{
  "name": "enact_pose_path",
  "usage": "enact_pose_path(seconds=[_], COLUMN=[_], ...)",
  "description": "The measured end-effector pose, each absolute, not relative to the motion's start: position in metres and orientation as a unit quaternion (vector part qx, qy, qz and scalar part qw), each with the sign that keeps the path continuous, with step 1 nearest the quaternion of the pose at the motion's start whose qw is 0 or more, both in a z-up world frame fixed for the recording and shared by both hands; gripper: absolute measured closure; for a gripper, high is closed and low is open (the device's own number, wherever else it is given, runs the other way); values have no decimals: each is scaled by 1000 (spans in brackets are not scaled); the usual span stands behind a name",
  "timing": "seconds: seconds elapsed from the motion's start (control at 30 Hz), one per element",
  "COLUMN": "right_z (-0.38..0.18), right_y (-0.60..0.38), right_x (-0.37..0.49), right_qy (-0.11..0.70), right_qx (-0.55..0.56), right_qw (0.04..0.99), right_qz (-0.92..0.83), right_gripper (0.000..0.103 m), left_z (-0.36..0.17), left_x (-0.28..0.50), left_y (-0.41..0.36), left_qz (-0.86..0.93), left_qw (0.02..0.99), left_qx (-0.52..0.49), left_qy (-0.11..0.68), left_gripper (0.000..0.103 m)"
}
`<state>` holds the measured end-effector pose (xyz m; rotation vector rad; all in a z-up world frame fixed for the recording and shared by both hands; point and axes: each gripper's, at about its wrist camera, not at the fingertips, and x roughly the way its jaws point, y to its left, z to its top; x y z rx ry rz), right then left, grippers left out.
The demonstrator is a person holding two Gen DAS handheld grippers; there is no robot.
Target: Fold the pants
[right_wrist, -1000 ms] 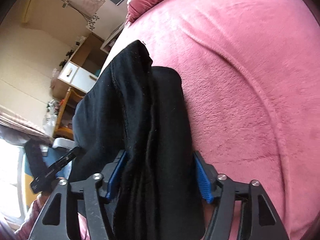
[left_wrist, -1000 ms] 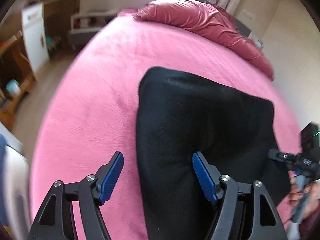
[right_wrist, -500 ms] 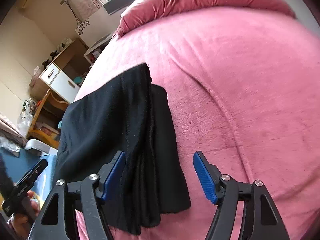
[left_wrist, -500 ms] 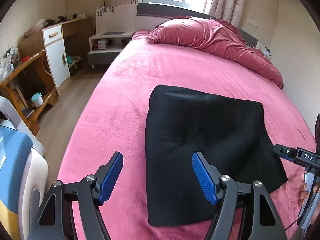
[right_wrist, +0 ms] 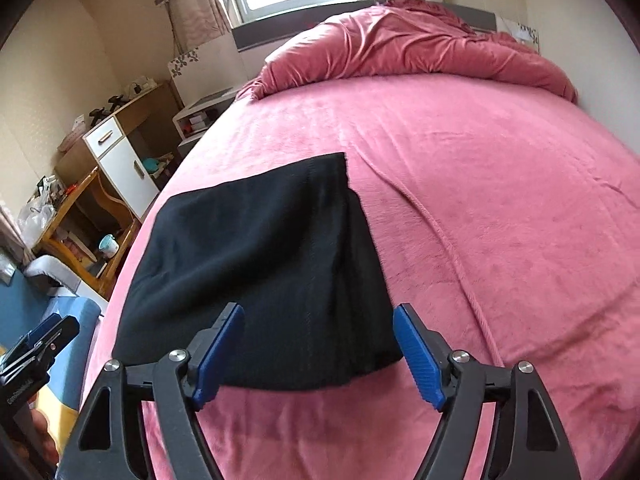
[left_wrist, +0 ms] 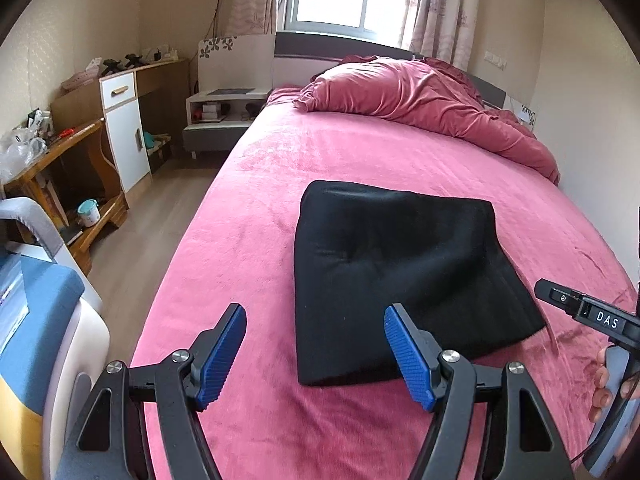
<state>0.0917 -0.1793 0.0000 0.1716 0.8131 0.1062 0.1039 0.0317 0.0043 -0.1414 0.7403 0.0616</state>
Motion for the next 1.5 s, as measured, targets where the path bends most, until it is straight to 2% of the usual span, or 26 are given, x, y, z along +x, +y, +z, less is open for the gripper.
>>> enact_pose_path(seconds=[0.67,1.5], right_z=[-11,-18], right_y=[-122,-116], right_x=[-4,-23], right_qy=[374,382], right_qx=[21,10], right_qw=[926,924], right_qz=[36,27], right_gripper=[22,22], left_z=[-14,-10], left_x=[21,8], left_y=[20,14], left_qz=[39,45], left_qw=[928,928], left_qx=[-65,-58], left_qy=[366,365], left_gripper=[30,30])
